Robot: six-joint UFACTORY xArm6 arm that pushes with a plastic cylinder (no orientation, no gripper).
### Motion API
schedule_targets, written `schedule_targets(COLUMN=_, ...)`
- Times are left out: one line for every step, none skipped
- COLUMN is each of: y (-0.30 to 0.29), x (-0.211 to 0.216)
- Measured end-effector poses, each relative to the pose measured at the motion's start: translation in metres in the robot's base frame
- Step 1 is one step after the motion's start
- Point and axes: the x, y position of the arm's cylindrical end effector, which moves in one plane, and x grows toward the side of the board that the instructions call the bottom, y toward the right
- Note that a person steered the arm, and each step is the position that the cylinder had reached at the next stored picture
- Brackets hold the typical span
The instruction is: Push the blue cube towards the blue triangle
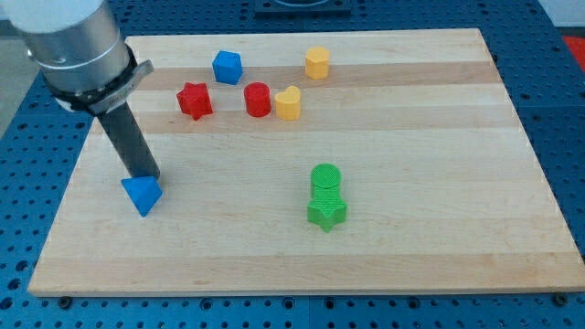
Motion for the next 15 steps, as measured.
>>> schedule_targets(y=-0.009, x=-0.003)
schedule_targets(y=-0.046, x=-0.021)
schedule_targets(y=-0.065, x=-0.077)
schedule_targets(y=-0.043, x=-0.151)
schedule_targets(y=0.009, x=-0.215)
schedule_targets(y=0.078, x=-0.279)
schedule_targets(y=0.122, x=-0.292)
schedule_targets(y=0.139, x=-0.252)
schedule_targets(y=0.133, x=-0.215)
schedule_targets(y=0.102, x=-0.214)
schedule_targets(y=0.066, x=-0.214)
schedule_targets(y=0.032, x=-0.215)
schedule_targets(y=0.018, x=-0.239)
schedule_targets(y=-0.001, x=-0.247)
schedule_targets(y=-0.024, x=-0.246)
